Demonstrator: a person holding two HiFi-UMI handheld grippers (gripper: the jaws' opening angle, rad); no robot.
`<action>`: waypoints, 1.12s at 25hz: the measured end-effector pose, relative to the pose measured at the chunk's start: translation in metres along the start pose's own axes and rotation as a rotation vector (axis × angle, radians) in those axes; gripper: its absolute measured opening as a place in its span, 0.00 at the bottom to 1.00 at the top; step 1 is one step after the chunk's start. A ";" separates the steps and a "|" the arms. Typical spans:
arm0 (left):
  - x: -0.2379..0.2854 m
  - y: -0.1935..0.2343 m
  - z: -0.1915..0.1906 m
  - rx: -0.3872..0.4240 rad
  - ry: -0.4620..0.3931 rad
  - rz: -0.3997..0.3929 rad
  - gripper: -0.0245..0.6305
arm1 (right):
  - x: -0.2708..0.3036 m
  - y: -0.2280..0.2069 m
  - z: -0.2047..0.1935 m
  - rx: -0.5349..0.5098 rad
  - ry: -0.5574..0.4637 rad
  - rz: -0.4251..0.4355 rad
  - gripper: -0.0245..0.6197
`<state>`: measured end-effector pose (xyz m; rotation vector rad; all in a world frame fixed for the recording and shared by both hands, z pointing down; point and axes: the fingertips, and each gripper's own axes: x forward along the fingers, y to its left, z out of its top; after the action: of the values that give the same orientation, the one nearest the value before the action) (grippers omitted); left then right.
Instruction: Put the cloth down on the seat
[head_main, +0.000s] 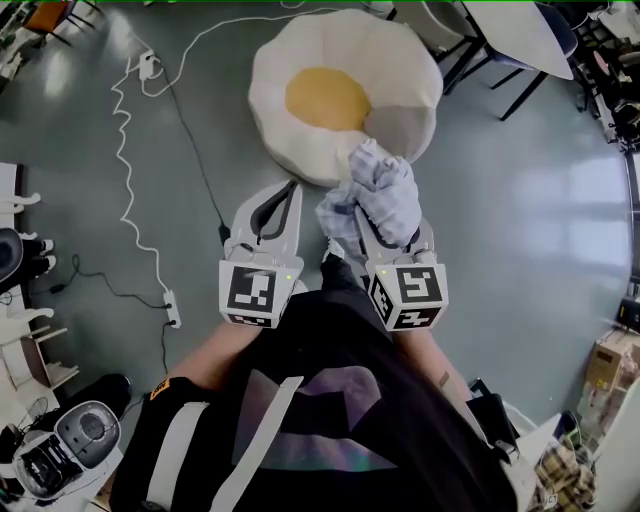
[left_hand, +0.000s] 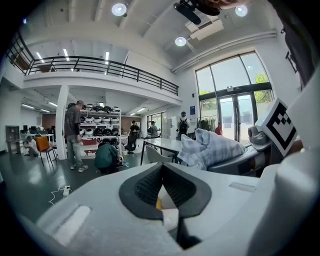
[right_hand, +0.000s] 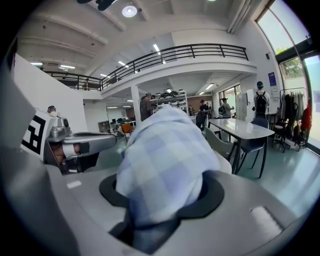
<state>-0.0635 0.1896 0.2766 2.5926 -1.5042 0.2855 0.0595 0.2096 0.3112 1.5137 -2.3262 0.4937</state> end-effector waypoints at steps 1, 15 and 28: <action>0.010 0.003 0.000 -0.004 0.005 0.000 0.04 | 0.007 -0.006 0.002 0.002 0.005 0.001 0.39; 0.119 0.022 0.024 -0.015 0.023 0.025 0.04 | 0.079 -0.080 0.041 0.008 0.037 0.033 0.39; 0.169 0.043 0.037 -0.014 0.026 0.072 0.04 | 0.127 -0.120 0.066 -0.003 0.046 0.064 0.39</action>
<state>-0.0152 0.0181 0.2800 2.5174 -1.5870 0.3142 0.1159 0.0319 0.3228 1.4154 -2.3451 0.5354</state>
